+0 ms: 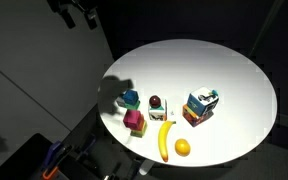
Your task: Pick up the pink block and put it on the orange block
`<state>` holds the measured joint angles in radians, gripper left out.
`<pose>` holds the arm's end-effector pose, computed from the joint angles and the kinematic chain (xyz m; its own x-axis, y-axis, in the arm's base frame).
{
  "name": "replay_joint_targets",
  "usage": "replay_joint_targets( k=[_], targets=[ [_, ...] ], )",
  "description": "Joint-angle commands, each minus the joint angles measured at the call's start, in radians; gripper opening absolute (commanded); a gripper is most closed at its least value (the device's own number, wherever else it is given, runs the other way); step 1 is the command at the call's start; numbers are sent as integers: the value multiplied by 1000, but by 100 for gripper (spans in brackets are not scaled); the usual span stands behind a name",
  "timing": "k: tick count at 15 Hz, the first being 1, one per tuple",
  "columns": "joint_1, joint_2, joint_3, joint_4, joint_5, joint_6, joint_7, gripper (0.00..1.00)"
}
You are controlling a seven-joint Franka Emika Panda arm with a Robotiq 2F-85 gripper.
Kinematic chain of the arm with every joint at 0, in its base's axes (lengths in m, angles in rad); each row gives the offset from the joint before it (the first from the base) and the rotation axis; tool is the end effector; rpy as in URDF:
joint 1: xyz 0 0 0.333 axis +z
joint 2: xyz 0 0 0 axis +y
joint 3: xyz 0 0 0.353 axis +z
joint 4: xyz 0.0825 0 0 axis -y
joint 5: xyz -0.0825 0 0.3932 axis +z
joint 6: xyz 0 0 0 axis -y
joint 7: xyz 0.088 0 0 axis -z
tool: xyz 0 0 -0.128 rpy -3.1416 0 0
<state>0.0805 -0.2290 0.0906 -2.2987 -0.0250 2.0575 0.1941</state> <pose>0.4647 0.0798 0.4504 0.9999 -0.0138 -0.0050 -0.0135 -0.9989 0.0443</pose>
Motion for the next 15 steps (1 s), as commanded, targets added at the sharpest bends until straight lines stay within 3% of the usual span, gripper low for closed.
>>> replay_joint_targets(
  k=[1, 9, 15],
  targets=[
    [-15, -56, 1, -13, -5, -25, 18, 100],
    [-60, -98, -14, -14, -8, -33, 30, 100],
    [-69, -124, -35, -5, 10, -119, 1, 100]
  ],
)
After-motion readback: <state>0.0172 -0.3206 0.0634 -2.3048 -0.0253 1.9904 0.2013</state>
